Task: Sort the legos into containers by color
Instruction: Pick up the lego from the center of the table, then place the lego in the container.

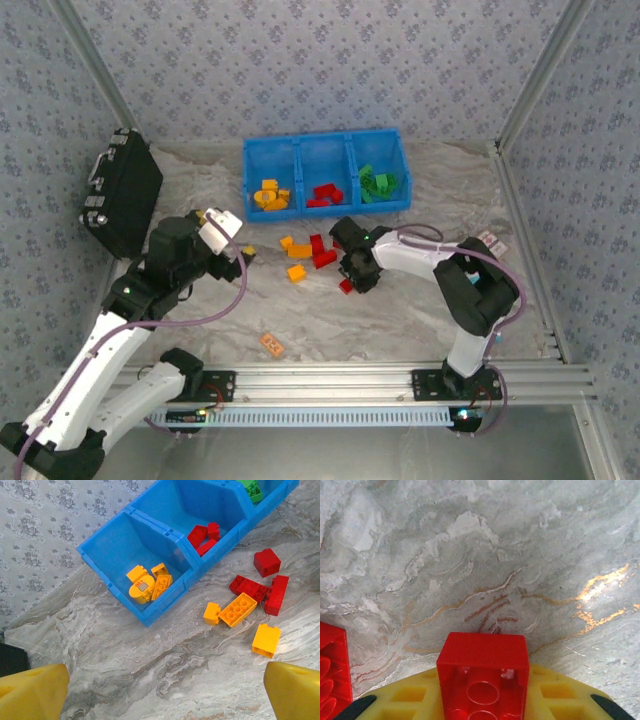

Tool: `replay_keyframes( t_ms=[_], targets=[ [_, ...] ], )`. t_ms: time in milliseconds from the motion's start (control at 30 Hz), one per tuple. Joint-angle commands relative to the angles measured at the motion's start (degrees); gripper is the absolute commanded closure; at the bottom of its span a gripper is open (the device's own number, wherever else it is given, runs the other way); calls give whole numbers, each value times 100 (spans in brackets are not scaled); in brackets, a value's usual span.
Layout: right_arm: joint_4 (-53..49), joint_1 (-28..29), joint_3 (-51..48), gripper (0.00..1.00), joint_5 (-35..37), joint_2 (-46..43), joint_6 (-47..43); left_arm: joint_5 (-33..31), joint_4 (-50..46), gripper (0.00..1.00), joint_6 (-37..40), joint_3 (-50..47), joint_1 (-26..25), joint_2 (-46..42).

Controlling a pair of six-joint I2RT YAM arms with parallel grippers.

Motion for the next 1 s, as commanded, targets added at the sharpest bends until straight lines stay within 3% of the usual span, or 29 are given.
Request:
replay_keyframes(
  t_ms=[0,133,267,633,867,967],
  targets=[
    [627,-275,380,70,309,244,-792,-78,159,0,112,-4,-56,-87],
    [-531,-535,1880,73,677,326,-2297,-70,175,0,78,-43,-56,-130],
    [-1562,-767,3797,72,770,1050,-3553,-29,227,0,59,-78,-56,-139],
    [-1930,-1054,7889,73,636,3565,-5150,-161,172,0,327,-153,-135,-298],
    [-1305,-1142,8473,72,720,4254,-5708,-199,103,0,382,-140,-135,-277],
    [-1087,-1130,8561,58,386,4452,-5974,-143,139,0,374,-149,-135,-231]
  ],
)
